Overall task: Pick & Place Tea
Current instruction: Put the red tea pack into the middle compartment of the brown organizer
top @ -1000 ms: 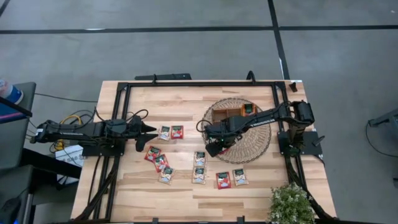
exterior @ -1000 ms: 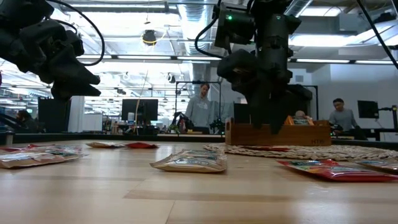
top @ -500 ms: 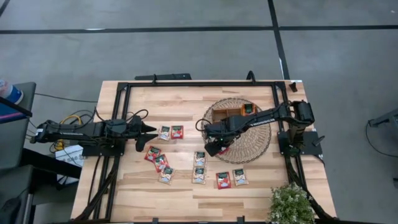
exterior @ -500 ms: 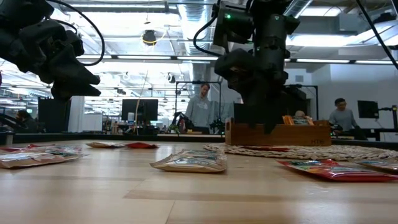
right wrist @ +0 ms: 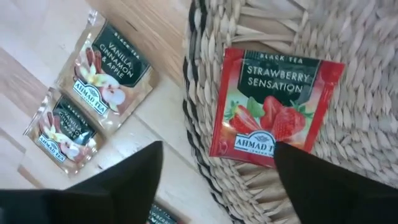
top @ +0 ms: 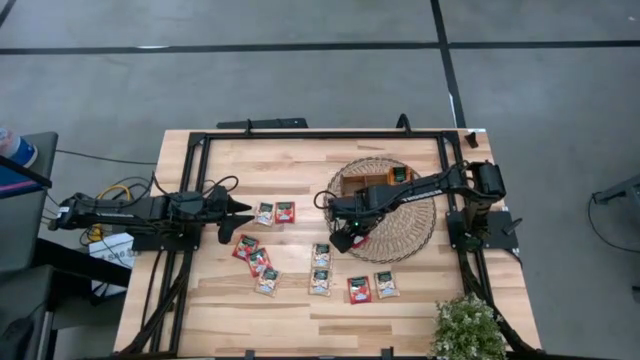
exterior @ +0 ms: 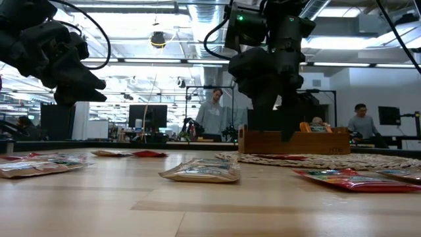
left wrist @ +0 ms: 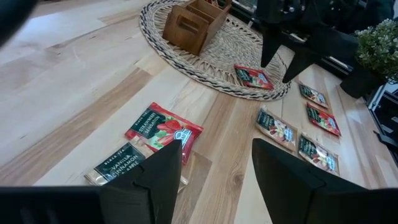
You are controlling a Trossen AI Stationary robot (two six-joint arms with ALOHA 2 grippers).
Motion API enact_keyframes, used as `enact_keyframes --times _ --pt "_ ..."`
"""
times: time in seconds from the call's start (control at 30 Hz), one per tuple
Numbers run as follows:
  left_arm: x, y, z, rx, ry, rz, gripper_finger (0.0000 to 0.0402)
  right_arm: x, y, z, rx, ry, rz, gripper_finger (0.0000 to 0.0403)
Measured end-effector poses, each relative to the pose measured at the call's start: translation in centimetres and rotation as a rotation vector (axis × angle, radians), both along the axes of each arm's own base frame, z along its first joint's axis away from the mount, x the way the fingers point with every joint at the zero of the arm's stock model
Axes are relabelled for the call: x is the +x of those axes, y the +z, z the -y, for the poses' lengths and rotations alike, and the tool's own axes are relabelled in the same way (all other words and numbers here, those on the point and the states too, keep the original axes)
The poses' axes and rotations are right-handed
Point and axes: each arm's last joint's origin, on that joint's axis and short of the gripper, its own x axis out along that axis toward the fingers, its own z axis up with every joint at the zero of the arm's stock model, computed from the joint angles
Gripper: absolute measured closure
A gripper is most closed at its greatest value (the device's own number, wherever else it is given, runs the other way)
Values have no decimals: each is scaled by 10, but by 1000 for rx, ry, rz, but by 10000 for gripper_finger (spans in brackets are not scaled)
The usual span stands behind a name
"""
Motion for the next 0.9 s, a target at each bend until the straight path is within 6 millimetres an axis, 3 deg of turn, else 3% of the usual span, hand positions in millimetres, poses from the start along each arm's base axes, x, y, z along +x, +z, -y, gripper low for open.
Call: enact_keyframes --times 0.2,0.57,0.9 --pt "0 0 0 -5 2 1 214 2 0 2 -64 45 28 11" --pt "0 0 0 -6 3 1 214 10 3 0 -53 108 134 59" --pt "0 0 0 -5 3 1 214 -1 0 9 -101 -44 -17 50"
